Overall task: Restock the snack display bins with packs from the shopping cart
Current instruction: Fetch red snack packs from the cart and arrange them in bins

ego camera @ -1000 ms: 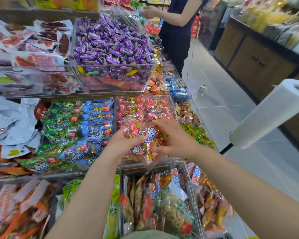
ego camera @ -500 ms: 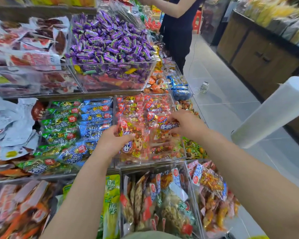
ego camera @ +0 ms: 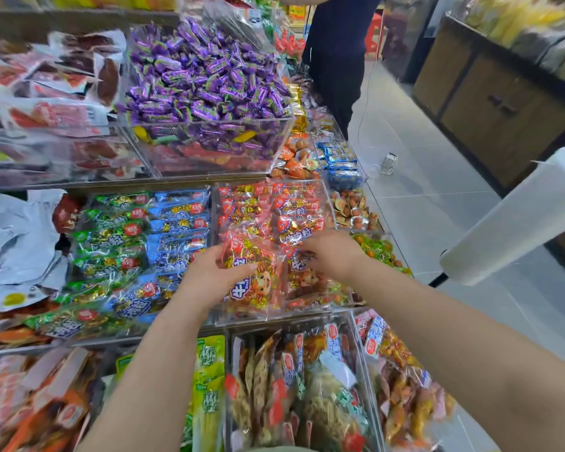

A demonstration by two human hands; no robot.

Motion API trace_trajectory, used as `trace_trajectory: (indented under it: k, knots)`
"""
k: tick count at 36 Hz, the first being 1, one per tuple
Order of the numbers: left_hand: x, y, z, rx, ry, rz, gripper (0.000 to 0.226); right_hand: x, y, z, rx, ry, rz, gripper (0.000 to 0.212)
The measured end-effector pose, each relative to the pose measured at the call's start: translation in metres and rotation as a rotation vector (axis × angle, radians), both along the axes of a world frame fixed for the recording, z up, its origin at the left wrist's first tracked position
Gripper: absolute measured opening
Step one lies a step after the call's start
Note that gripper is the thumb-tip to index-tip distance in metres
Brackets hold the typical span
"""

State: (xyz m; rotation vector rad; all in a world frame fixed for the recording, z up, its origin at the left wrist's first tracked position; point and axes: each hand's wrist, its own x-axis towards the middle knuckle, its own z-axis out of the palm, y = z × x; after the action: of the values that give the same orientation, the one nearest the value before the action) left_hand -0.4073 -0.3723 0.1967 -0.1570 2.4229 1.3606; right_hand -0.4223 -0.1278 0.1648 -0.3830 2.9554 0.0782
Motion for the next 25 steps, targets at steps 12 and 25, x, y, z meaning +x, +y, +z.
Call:
trace_trajectory:
  k: [12,25]
  knots:
    - [-0.005,-0.003,-0.001,0.002,-0.083,-0.017,0.065,-0.022,0.0,0.005,-0.311,-0.14,-0.172,0.034]
    - [-0.006,-0.01,0.0,0.148,-0.039,0.091,0.02,-0.051,0.026,0.073,-0.523,0.201,-0.338,0.042]
